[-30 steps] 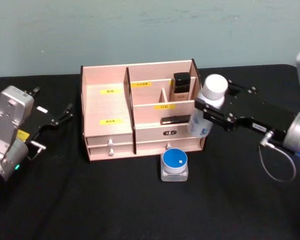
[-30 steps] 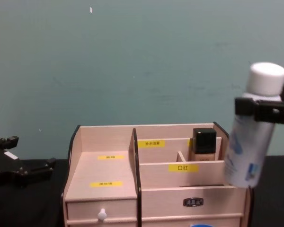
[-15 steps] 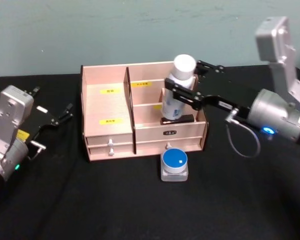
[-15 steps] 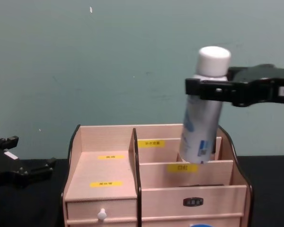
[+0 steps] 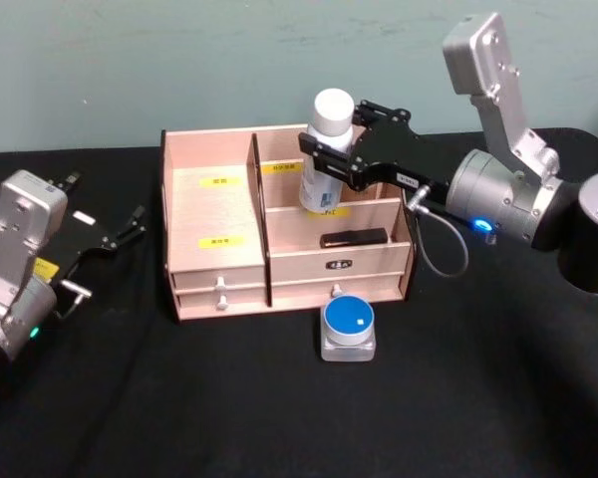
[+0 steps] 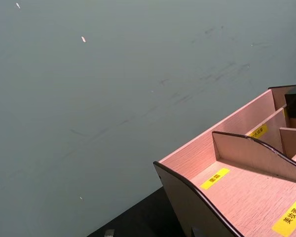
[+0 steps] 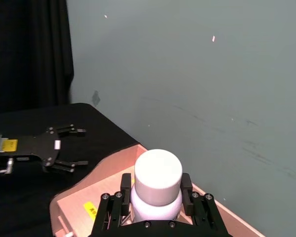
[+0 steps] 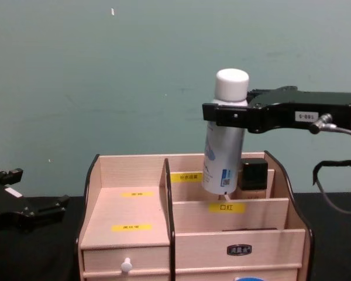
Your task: Pick up the facial cleanser and watermelon frost from the table and place them into the tiered storage box.
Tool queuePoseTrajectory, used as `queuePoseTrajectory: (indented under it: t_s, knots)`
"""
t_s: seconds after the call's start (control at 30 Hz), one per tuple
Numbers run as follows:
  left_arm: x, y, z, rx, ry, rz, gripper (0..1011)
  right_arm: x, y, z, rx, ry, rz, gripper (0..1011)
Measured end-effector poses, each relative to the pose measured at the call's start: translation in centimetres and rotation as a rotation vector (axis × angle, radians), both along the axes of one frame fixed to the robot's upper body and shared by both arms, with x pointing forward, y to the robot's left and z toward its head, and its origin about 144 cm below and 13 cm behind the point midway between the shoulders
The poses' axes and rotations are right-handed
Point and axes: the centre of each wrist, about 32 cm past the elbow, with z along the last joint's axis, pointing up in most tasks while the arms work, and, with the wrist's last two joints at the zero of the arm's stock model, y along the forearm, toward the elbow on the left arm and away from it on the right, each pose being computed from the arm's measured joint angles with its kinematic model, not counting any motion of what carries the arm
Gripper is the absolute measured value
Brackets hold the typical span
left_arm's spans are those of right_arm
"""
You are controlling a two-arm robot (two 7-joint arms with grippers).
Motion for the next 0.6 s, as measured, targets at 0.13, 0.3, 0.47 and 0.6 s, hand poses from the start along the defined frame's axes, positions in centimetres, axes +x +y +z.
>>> queuePoseTrajectory:
  t_s: [0.13, 0.3, 0.47, 0.6]
  knots:
    - [0.0, 0.0, 0.0, 0.000, 0.000, 0.000, 1009, 0.8, 0.2, -0.1, -0.001, 0.000, -0.003, 600]
    - [0.0, 0.0, 0.0, 0.000, 0.000, 0.000, 1010, 1.5, 0.4, -0.2, -0.001, 0.000, -0.005, 600]
    - [0.0, 0.0, 0.0, 0.000, 0.000, 0.000, 1010, 2.3, 0.5, -0.4, -0.005, 0.003, -0.010, 600]
    - [0.0, 0.0, 0.0, 0.000, 0.000, 0.000, 1010, 2.7, 0.6, -0.5, -0.006, 0.004, -0.009, 600]
